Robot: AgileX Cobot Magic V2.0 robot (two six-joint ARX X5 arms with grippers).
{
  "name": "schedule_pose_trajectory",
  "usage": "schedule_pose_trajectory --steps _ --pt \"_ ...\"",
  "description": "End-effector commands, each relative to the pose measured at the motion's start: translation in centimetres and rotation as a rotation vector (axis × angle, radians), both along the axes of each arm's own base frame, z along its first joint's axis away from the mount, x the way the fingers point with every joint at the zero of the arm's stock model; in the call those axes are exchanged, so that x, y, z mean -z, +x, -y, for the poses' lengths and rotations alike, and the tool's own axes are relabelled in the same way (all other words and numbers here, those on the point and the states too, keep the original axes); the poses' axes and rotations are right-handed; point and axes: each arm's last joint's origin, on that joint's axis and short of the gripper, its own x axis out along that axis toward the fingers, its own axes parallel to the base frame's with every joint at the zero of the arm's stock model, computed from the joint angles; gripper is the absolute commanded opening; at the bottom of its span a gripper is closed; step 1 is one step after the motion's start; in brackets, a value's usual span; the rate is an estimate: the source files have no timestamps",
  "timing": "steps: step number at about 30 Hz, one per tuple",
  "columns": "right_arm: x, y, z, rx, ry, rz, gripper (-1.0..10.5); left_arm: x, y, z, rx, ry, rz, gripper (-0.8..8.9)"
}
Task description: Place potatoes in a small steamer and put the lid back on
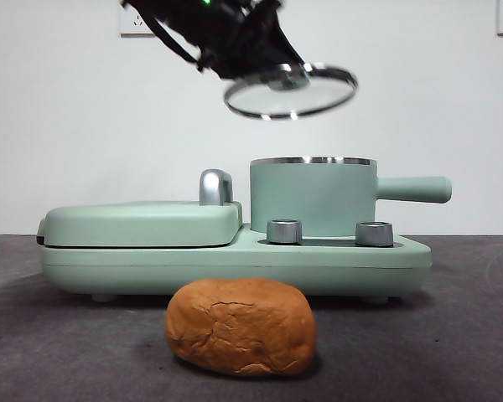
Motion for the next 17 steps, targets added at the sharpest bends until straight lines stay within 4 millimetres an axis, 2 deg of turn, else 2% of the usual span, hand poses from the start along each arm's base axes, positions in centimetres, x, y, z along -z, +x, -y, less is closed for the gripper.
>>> schedule_pose_trajectory --steps 1,7,12,17 --pt "-0.5 0.0 -0.1 -0.002 0.013 0.004 2.3 -2.1 -0.6 -1.0 -0.003 -0.043 0.041 0.16" --pt "-0.5 -0.1 -0.1 -0.004 0.012 -0.003 2.3 -2.3 -2.1 -4.2 -0.045 -0.041 0.035 0.16" --pt "-0.4 -0.1 -0.2 -0.024 0.017 -0.006 2.3 -1.1 -4.3 -7.0 -0.090 -0.029 0.013 0.16" --pt "0.1 0.2 -1.0 -0.118 0.013 -0.060 2.3 0.4 -7.2 -9.8 -0.141 -0.026 -0.024 0.16"
